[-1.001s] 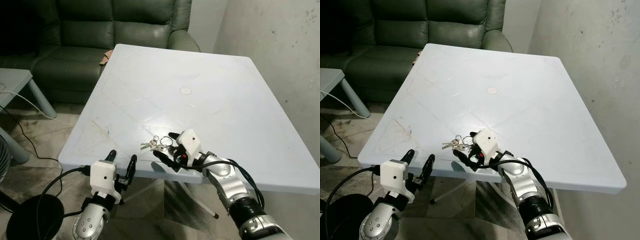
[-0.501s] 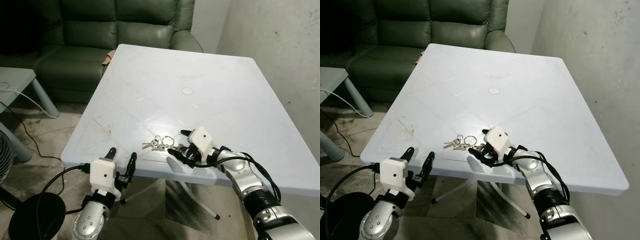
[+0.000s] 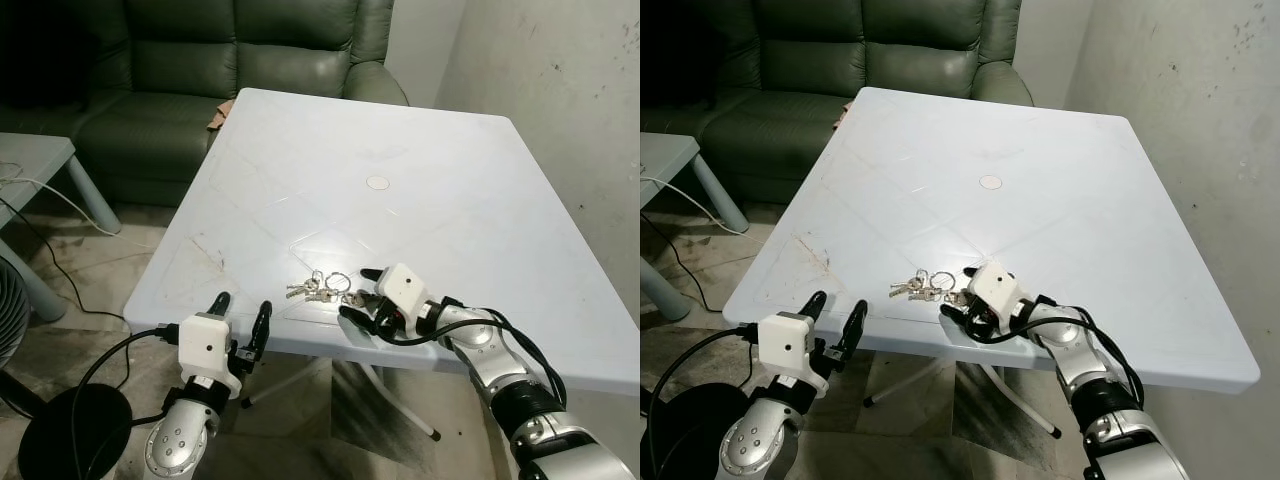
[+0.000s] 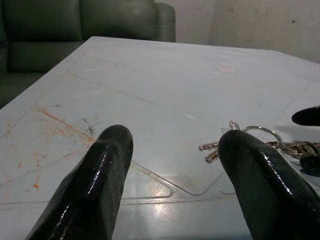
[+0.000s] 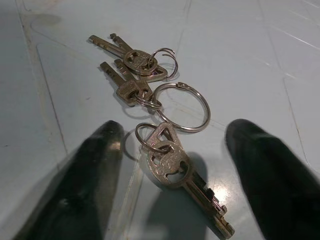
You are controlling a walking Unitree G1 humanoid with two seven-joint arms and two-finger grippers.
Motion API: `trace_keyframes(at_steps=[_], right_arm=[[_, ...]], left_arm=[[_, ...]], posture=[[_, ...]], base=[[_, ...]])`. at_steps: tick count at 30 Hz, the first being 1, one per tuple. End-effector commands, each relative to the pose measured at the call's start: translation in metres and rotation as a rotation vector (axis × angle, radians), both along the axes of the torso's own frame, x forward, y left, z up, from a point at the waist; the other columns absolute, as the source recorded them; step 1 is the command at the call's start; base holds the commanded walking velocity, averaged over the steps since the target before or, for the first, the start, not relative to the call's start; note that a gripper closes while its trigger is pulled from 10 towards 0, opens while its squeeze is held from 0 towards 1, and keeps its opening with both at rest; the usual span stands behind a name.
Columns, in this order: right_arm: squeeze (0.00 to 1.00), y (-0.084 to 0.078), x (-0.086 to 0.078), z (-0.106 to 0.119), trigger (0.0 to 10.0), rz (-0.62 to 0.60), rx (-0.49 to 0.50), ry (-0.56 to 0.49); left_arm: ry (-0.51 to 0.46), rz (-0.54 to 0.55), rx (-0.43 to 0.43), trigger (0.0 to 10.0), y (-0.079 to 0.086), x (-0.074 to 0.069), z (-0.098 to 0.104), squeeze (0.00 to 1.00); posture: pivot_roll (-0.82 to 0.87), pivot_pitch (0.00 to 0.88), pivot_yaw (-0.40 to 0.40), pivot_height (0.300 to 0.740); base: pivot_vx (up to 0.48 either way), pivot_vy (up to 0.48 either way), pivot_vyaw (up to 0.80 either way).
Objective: Hang keys on a hook
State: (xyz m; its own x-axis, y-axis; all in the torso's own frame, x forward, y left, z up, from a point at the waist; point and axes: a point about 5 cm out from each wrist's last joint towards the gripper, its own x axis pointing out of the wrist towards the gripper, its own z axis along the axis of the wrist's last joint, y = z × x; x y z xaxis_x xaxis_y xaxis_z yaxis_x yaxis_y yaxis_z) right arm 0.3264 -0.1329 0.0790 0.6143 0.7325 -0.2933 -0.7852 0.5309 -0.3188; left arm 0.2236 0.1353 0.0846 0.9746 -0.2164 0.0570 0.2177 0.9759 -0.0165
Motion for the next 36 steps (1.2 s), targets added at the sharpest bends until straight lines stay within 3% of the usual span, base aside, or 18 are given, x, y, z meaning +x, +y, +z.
trace_keyframes(at_steps=[1,4,5,11,12,14,28,35,36], right_arm=[[0.00,-0.0008,0.0029,0.0046,0.0,0.015,-0.005,0.000],[0.00,0.0004,0.0020,0.0029,0.0,0.027,-0.025,0.004],[0.00,0.0009,0.0013,0.0012,2.2,0.029,-0.029,0.014],[0.00,0.0016,0.0006,-0.0014,2.2,0.031,-0.035,0.030],[0.00,0.0018,0.0006,-0.0015,0.0,0.029,-0.036,0.028],[0.00,0.0022,0.0009,-0.0015,0.3,0.023,-0.042,0.021],[0.00,0.0018,0.0029,0.0008,0.0,0.012,-0.045,0.001],[0.00,0.0025,0.0031,0.0007,0.5,0.007,-0.045,-0.003],[0.00,0.0027,0.0031,0.0010,0.0,0.008,-0.043,-0.006]], left_arm=[[0.001,0.004,0.005,10.0,0.0004,0.0013,0.0012,0.00],[0.002,0.006,0.004,10.0,0.0004,0.0014,0.0011,0.00],[0.001,0.005,0.006,10.0,0.0003,0.0016,0.0011,0.00],[0.000,0.005,0.007,10.0,0.0003,0.0019,0.0012,0.00],[0.000,0.007,0.007,10.0,0.0005,0.0021,0.0012,0.00],[0.001,0.010,0.008,10.0,0.0008,0.0024,0.0013,0.00],[-0.001,0.012,0.006,10.0,0.0007,0.0032,0.0017,0.00],[0.000,0.016,0.001,10.0,0.0007,0.0028,0.0016,0.00],[0.000,0.016,0.001,10.0,0.0006,0.0028,0.0015,0.00]], posture=[[-0.02,0.062,-0.063,0.740],[-0.02,0.062,-0.063,0.740],[-0.02,0.065,-0.063,0.740],[-0.02,0.065,-0.063,0.740],[-0.02,0.065,-0.062,0.740],[-0.02,0.065,-0.062,0.740],[-0.02,0.066,-0.060,0.740],[-0.02,0.065,-0.061,0.740],[-0.02,0.065,-0.061,0.740]], base=[[0.000,0.000,0.00],[0.000,0.000,0.00],[0.000,0.000,0.00],[0.000,0.000,0.00],[0.000,0.000,0.00],[0.000,0.000,0.00],[0.000,0.000,0.00],[0.000,0.000,0.00],[0.000,0.000,0.00]])
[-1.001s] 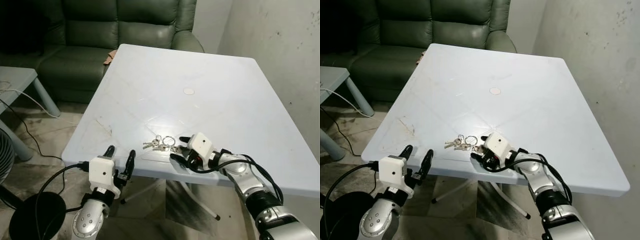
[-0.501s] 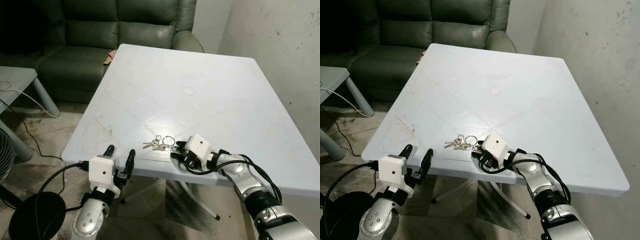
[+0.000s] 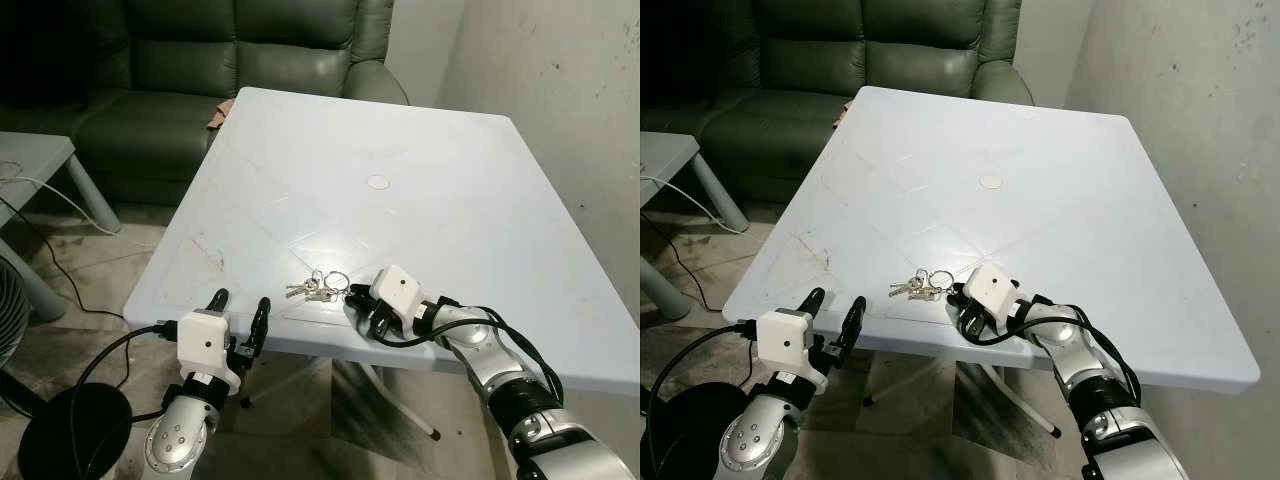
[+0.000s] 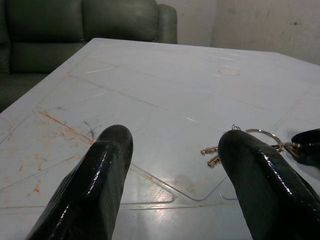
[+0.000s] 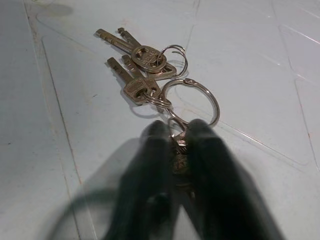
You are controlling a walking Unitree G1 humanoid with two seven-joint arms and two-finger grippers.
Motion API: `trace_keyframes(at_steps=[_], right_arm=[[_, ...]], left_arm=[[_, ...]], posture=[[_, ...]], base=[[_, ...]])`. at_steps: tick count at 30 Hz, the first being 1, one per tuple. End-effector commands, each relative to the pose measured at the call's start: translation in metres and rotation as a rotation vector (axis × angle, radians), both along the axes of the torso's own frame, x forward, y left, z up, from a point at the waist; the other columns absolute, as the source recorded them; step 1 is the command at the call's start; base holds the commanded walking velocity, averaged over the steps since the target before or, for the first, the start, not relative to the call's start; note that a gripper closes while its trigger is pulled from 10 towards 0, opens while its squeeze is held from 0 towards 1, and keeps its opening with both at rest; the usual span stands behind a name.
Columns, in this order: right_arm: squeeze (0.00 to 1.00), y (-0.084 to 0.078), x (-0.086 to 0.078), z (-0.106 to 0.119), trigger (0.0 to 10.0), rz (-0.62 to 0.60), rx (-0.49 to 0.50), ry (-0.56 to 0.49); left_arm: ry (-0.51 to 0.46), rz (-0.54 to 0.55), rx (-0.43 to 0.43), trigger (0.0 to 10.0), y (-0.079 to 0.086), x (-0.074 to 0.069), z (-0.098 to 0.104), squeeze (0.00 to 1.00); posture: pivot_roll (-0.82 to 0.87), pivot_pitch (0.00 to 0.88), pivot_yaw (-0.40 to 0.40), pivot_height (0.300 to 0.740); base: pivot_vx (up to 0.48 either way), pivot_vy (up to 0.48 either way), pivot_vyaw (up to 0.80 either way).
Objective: Hang keys on a hook
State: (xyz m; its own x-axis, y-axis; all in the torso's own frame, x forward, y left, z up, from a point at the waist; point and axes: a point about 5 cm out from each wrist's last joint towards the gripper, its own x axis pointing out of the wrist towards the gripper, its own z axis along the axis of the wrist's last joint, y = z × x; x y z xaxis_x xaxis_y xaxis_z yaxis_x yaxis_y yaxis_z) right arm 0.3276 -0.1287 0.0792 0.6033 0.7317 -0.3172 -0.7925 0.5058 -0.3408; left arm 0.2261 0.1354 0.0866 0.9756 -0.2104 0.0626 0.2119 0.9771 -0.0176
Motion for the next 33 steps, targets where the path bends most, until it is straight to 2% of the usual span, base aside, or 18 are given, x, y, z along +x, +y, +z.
trace_keyframes(at_steps=[1,9,11,12,15,16,18,20,21,25,29,33], right_arm=[[0.00,-0.001,0.002,0.001,0.3,-0.009,-0.006,-0.004],[0.00,-0.002,0.003,0.001,0.0,-0.021,-0.011,-0.013],[0.00,-0.002,0.003,0.001,0.1,-0.022,-0.010,-0.011],[0.00,-0.002,0.003,0.002,0.5,-0.025,-0.008,-0.011],[0.00,-0.002,0.004,0.002,0.5,-0.029,-0.006,-0.014],[0.00,-0.002,0.005,0.004,0.0,-0.045,-0.007,-0.032],[0.00,-0.003,0.008,0.007,0.0,-0.078,-0.001,-0.058],[0.00,-0.004,0.013,0.013,0.0,-0.130,0.065,-0.068],[0.00,-0.004,0.013,0.013,0.0,-0.130,0.065,-0.068],[0.00,-0.004,0.017,0.028,0.0,-0.155,0.254,-0.091],[0.00,-0.006,0.021,0.039,0.0,-0.206,0.377,-0.120],[0.00,-0.008,0.023,0.044,0.0,-0.228,0.450,-0.110]], left_arm=[[0.006,0.010,0.003,10.0,0.000,0.000,0.000,0.00],[0.008,0.011,0.001,10.0,0.000,0.000,-0.001,0.00],[0.008,0.009,0.000,10.0,0.000,0.000,-0.001,0.00],[0.009,0.009,0.000,10.0,-0.001,0.000,-0.001,0.00],[0.009,0.008,-0.001,10.0,-0.001,-0.001,-0.001,0.00],[0.010,0.009,-0.001,10.0,-0.001,0.000,-0.001,0.00],[0.009,0.010,0.000,10.0,-0.001,0.000,-0.001,0.00],[0.009,0.011,0.000,10.0,-0.001,0.000,-0.001,0.00],[0.009,0.011,0.000,10.0,-0.001,0.000,-0.001,0.00],[0.009,0.011,0.001,10.0,-0.001,0.000,-0.002,0.00],[0.007,0.012,0.003,10.0,-0.001,0.001,-0.001,0.00],[0.006,0.013,0.004,10.0,-0.001,0.002,-0.001,0.00]], posture=[[-0.02,0.065,-0.061,0.740],[-0.02,0.065,-0.061,0.740],[-0.02,0.066,-0.062,0.740],[-0.02,0.065,-0.063,0.740],[-0.02,0.065,-0.063,0.740],[-0.02,0.063,-0.065,0.740],[-0.01,0.064,-0.066,0.740],[-0.01,0.062,-0.066,0.740],[-0.01,0.062,-0.066,0.740],[-0.01,0.059,-0.066,0.740],[-0.02,0.057,-0.064,0.740],[-0.02,0.057,-0.063,0.740]], base=[[0.000,0.000,0.00],[0.000,0.000,0.00],[0.000,0.000,0.00],[0.000,0.000,0.00],[0.000,0.000,0.00],[0.000,0.000,0.00],[0.000,0.000,0.00],[0.000,0.000,0.00],[0.000,0.000,0.00],[0.000,0.000,0.00],[0.000,0.000,0.00],[0.000,0.000,0.00]])
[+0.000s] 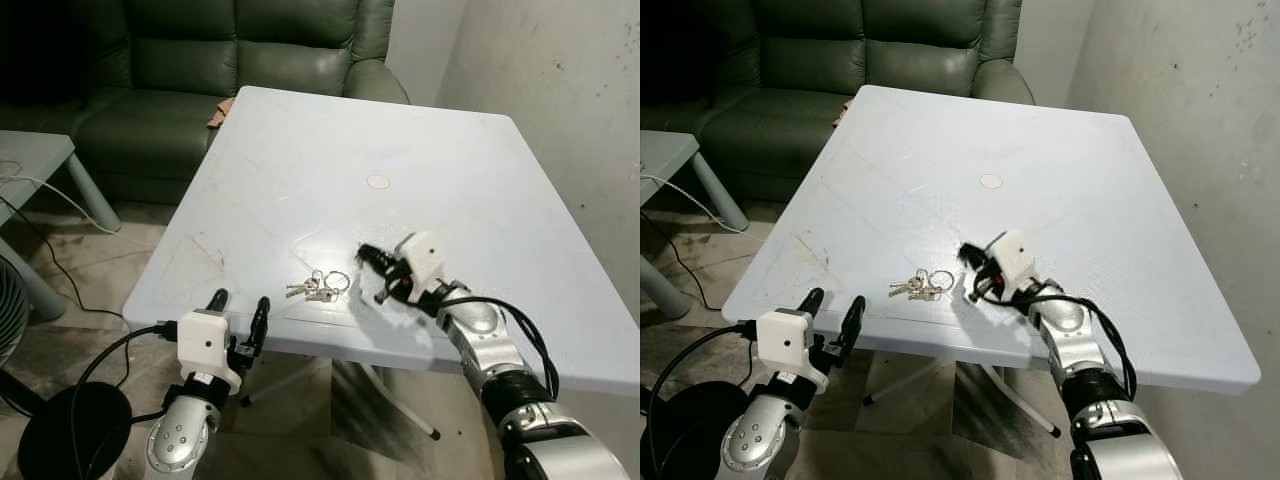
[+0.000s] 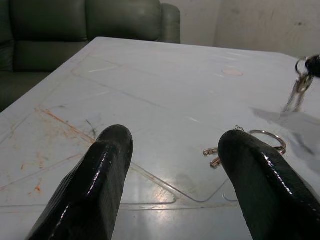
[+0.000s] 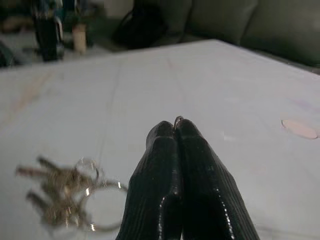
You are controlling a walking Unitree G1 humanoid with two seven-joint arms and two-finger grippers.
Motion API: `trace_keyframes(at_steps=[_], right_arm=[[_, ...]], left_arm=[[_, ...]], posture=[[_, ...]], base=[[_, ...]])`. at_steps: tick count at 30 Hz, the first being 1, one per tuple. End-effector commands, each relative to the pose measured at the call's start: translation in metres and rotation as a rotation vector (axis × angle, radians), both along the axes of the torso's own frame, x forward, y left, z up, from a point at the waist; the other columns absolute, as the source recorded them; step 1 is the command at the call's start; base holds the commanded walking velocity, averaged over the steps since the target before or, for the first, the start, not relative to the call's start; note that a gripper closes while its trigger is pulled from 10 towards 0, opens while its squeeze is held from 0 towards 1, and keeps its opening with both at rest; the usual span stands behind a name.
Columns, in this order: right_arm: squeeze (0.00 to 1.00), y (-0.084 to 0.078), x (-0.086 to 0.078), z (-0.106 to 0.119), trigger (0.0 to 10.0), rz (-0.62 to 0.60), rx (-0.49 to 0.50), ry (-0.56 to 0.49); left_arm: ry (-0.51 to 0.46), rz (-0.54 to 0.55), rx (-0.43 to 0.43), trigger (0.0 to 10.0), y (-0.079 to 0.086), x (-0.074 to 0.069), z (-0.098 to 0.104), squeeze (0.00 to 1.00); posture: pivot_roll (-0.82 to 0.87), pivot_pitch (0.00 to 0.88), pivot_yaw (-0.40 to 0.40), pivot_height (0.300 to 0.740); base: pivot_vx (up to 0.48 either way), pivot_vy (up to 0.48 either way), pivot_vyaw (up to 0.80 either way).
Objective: Hang keys on a hook
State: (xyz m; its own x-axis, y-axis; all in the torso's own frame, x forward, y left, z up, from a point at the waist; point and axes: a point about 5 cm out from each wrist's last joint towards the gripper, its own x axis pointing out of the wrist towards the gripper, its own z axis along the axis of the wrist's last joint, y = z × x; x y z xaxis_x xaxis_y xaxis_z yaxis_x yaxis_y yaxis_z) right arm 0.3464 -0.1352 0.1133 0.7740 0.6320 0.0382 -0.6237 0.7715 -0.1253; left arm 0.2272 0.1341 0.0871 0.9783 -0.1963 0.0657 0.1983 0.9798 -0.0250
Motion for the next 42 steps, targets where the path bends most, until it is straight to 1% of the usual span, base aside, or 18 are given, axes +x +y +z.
trace_keyframes(at_steps=[1,4,8,11,12,15,16,17,18,21,22,25,29,32,34,37,40,42], right_arm=[[0.00,-0.001,0.004,0.012,0.0,-0.010,0.057,-0.026],[0.00,-0.001,0.006,0.020,0.0,-0.034,0.181,-0.027],[0.00,-0.001,0.006,0.026,0.0,-0.047,0.236,-0.044],[0.00,0.002,0.002,0.028,0.0,-0.050,0.286,-0.073],[0.00,0.005,0.000,0.029,0.0,-0.066,0.320,-0.085],[0.00,0.007,-0.002,0.030,0.0,-0.071,0.334,-0.093],[0.00,0.009,-0.005,0.028,0.4,-0.080,0.322,-0.103],[0.00,0.009,-0.006,0.028,0.4,-0.083,0.319,-0.105],[0.00,0.010,-0.007,0.028,1.1,-0.076,0.324,-0.109],[0.00,0.012,-0.009,0.028,1.1,-0.065,0.332,-0.116],[0.00,0.012,-0.013,0.027,10.0,-0.102,0.338,-0.117],[0.00,0.010,-0.019,0.023,10.0,-0.208,0.327,-0.120],[0.00,0.008,-0.025,0.017,10.0,-0.277,0.293,-0.116],[0.00,0.006,-0.030,0.009,10.0,-0.333,0.266,-0.100],[0.00,0.004,-0.033,0.001,10.0,-0.373,0.240,-0.081],[0.00,0.005,-0.037,-0.005,10.0,-0.381,0.221,-0.050],[0.00,0.004,-0.038,-0.010,10.0,-0.405,0.189,-0.025],[0.00,0.006,-0.038,-0.011,10.0,-0.402,0.182,-0.004]], left_arm=[[0.006,0.002,0.011,10.0,0.001,0.002,-0.001,0.00],[0.003,0.021,-0.009,10.0,0.003,0.004,0.001,0.00],[-0.003,0.044,-0.022,10.0,0.008,0.006,0.004,0.00],[-0.023,0.073,0.024,10.0,0.016,0.013,0.007,0.00],[-0.032,0.088,0.016,10.0,0.021,0.018,0.011,0.00],[-0.034,0.094,0.010,10.0,0.023,0.019,0.012,0.00],[-0.051,0.112,0.009,10.0,0.027,0.023,0.017,0.00],[-0.056,0.117,0.008,10.0,0.029,0.024,0.018,0.00],[-0.064,0.123,0.010,10.0,0.030,0.025,0.020,0.00],[-0.073,0.128,0.013,10.0,0.032,0.026,0.021,0.00],[-0.081,0.162,0.020,10.0,0.039,0.030,0.026,0.00],[-0.100,0.216,0.002,10.0,0.052,0.036,0.037,0.00],[-0.124,0.242,-0.023,10.0,0.058,0.038,0.042,0.00],[-0.117,0.242,-0.036,10.0,0.059,0.038,0.039,0.00],[-0.084,0.239,-0.044,10.0,0.058,0.038,0.033,0.00],[-0.077,0.237,-0.096,10.0,0.058,0.037,0.030,0.00],[-0.054,0.257,-0.085,10.0,0.060,0.037,0.026,0.00],[-0.032,0.279,-0.116,10.0,0.061,0.037,0.024,0.00]], posture=[[-0.02,0.058,-0.062,0.740],[-0.02,0.056,-0.062,0.740],[-0.02,0.056,-0.062,0.740],[-0.02,0.045,-0.061,0.740],[-0.02,0.042,-0.059,0.740],[-0.02,0.039,-0.058,0.740],[-0.03,0.032,-0.053,0.740],[-0.03,0.032,-0.053,0.740],[-0.03,0.032,-0.053,0.740],[-0.03,0.032,-0.053,0.740],[-0.04,0.023,-0.044,0.740],[-0.04,0.025,-0.044,0.740],[-0.04,0.025,-0.044,0.740],[-0.05,0.019,-0.042,0.740],[-0.05,0.015,-0.039,0.740],[-0.05,0.013,-0.036,0.740],[-0.05,0.007,-0.037,0.740],[-0.05,0.003,-0.039,0.740]], base=[[0.000,0.000,0.00],[0.000,0.000,0.00],[0.000,0.000,0.00],[0.000,0.000,0.00],[0.000,0.000,0.00],[0.000,0.000,0.00],[0.000,0.000,0.00],[0.000,0.000,0.00],[0.000,0.000,0.00],[0.000,0.000,0.00],[0.000,0.000,0.00],[0.000,0.000,0.00],[0.000,0.000,0.00],[0.000,0.000,0.00],[0.000,0.000,0.00],[0.000,0.000,0.00],[0.000,0.000,0.00],[0.000,0.000,-0.37]])
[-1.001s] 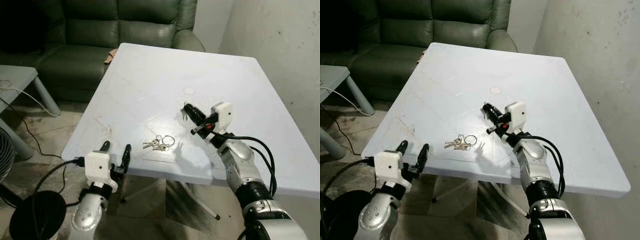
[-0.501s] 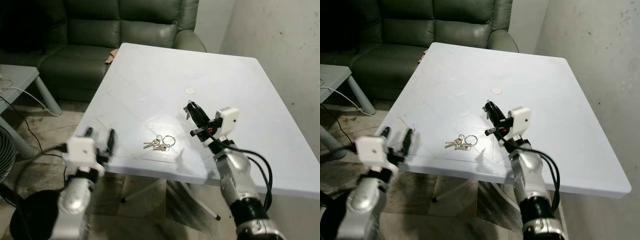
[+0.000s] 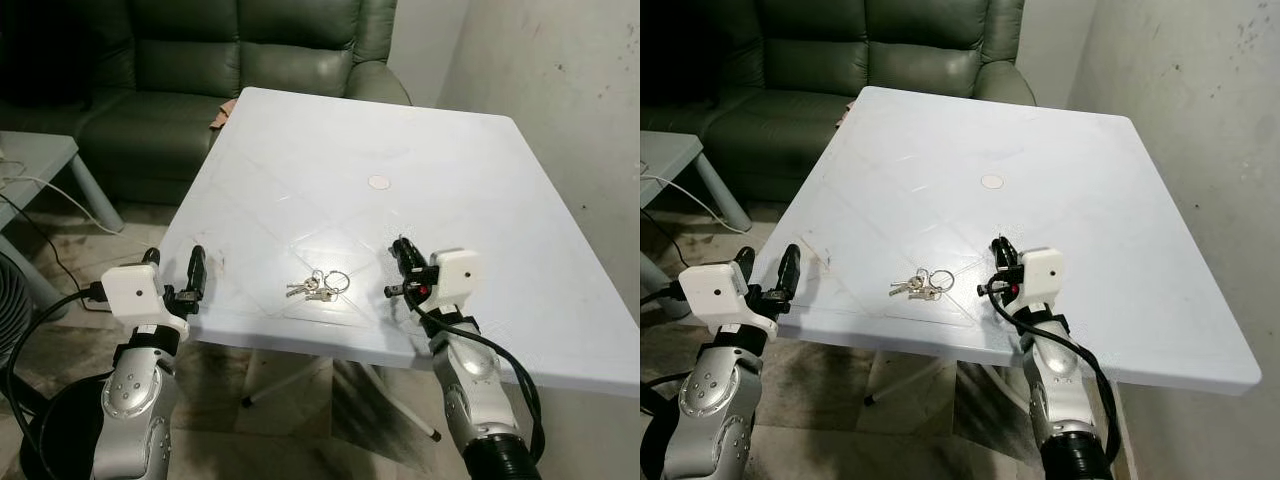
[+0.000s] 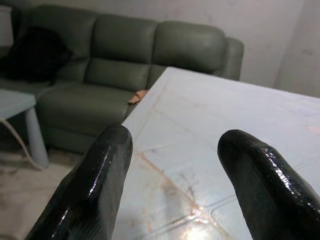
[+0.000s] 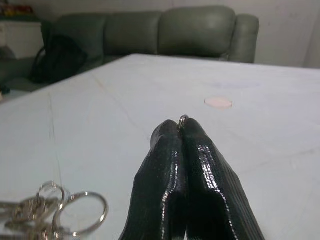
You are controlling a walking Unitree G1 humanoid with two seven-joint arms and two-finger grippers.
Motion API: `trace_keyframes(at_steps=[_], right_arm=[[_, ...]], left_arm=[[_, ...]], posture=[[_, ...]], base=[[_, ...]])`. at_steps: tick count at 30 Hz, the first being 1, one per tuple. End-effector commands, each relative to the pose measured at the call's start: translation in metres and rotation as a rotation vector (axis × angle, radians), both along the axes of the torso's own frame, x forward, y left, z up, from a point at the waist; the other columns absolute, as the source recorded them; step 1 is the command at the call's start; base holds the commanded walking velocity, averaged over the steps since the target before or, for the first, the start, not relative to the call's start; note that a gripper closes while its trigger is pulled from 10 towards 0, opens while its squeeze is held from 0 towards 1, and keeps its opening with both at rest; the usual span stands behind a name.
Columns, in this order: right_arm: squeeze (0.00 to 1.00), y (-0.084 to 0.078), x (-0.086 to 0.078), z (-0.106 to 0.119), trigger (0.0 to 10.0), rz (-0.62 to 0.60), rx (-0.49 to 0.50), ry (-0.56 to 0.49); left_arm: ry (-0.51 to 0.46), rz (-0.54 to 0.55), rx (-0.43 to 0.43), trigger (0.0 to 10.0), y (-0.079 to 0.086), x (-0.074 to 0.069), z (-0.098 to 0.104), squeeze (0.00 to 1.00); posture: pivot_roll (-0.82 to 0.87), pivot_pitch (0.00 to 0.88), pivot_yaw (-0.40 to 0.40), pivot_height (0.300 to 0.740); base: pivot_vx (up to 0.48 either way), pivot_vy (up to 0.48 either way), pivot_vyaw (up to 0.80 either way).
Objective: Hang keys on a hook
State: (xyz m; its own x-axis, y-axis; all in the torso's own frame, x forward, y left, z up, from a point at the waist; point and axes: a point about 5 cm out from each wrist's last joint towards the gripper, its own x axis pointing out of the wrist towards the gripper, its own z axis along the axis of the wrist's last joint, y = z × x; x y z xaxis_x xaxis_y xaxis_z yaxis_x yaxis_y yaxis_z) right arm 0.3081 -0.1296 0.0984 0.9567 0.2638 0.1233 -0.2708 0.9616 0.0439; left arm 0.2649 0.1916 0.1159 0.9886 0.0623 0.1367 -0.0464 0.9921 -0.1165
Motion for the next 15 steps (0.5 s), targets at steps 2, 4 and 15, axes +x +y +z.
trace_keyframes(at_steps=[2,4,15], right_arm=[[0.00,0.0011,0.0006,0.0035,10.0,-0.020,-0.024,0.002],[0.00,0.0024,0.0011,0.0039,10.0,-0.024,-0.028,0.001],[0.00,0.0067,0.0032,0.0067,10.0,-0.006,-0.053,0.006]], left_arm=[[0.021,0.029,-0.012,10.0,0.0038,0.0013,-0.0028,0.00],[0.020,0.031,-0.008,10.0,0.0040,0.0025,-0.0022,0.00],[0.025,0.054,0.019,10.0,0.0066,0.0060,-0.0020,0.00]], posture=[[-0.05,0.000,-0.041,0.740],[-0.04,0.000,-0.042,0.740],[-0.04,0.000,-0.047,0.740]], base=[[0.000,0.000,-0.76],[0.000,0.000,-0.78],[0.000,0.000,-0.78]])
